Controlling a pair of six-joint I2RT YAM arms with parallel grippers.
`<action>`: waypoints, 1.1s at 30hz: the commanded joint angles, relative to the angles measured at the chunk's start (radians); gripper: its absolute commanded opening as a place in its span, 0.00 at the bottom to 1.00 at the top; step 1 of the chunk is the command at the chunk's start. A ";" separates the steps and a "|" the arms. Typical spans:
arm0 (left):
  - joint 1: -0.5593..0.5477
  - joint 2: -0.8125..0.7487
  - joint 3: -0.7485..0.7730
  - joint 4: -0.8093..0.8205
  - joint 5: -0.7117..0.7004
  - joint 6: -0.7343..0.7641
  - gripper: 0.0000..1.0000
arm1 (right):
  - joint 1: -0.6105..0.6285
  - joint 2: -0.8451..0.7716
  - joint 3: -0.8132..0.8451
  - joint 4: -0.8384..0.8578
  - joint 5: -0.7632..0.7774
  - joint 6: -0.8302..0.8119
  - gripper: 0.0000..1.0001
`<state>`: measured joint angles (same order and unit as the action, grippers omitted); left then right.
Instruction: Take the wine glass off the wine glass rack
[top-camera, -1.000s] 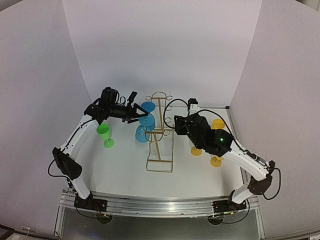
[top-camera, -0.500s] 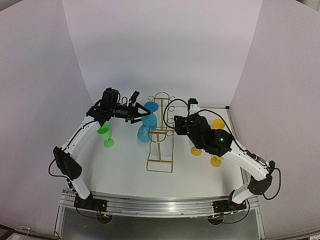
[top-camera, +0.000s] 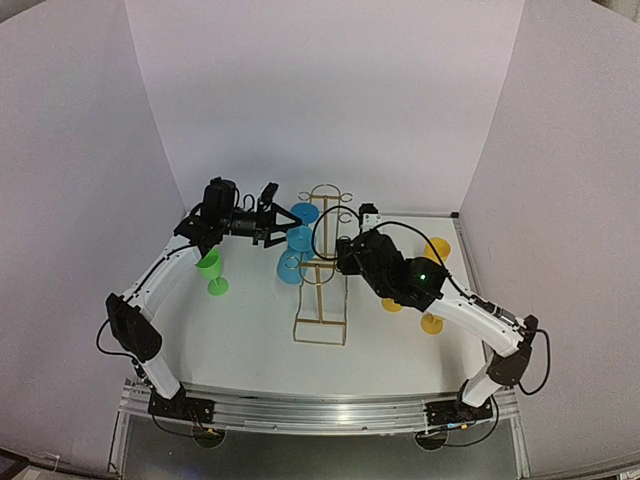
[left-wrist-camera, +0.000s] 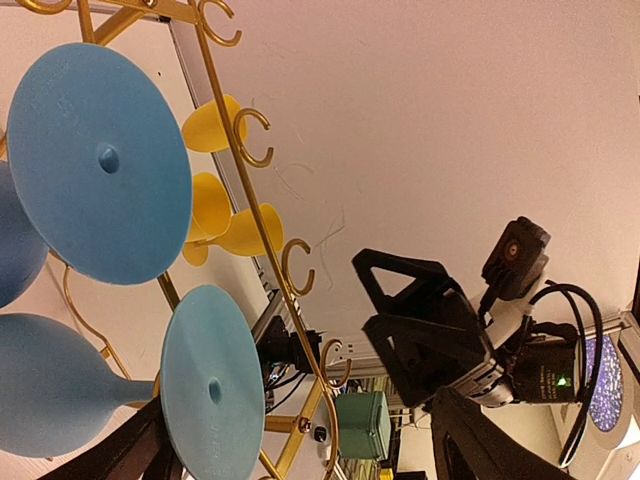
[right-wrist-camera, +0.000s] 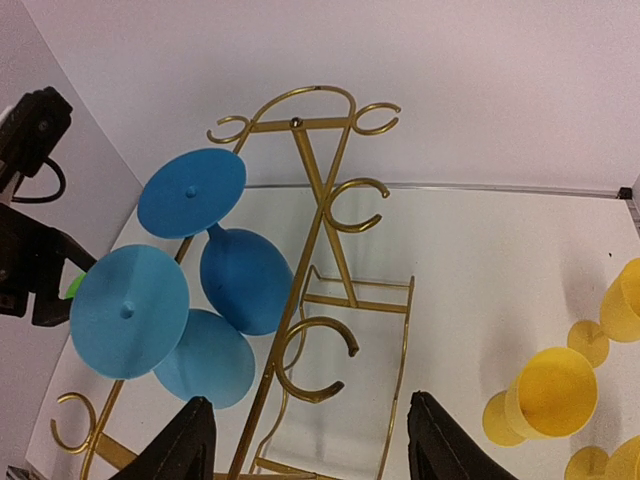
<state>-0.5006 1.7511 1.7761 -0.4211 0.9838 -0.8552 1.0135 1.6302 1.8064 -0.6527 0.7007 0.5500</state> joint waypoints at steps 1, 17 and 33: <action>0.006 0.069 -0.089 -0.203 -0.122 -0.031 0.85 | -0.024 0.031 0.003 -0.001 -0.055 0.035 0.60; 0.012 0.065 -0.084 -0.237 -0.161 0.033 0.88 | -0.092 0.054 -0.097 -0.035 -0.124 0.173 0.50; 0.030 0.088 -0.115 -0.344 -0.206 0.110 0.93 | -0.114 0.057 -0.107 -0.059 -0.135 0.172 0.47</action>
<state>-0.5068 1.7369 1.7647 -0.4362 0.9556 -0.7430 0.9310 1.6665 1.7123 -0.5570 0.5217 0.7376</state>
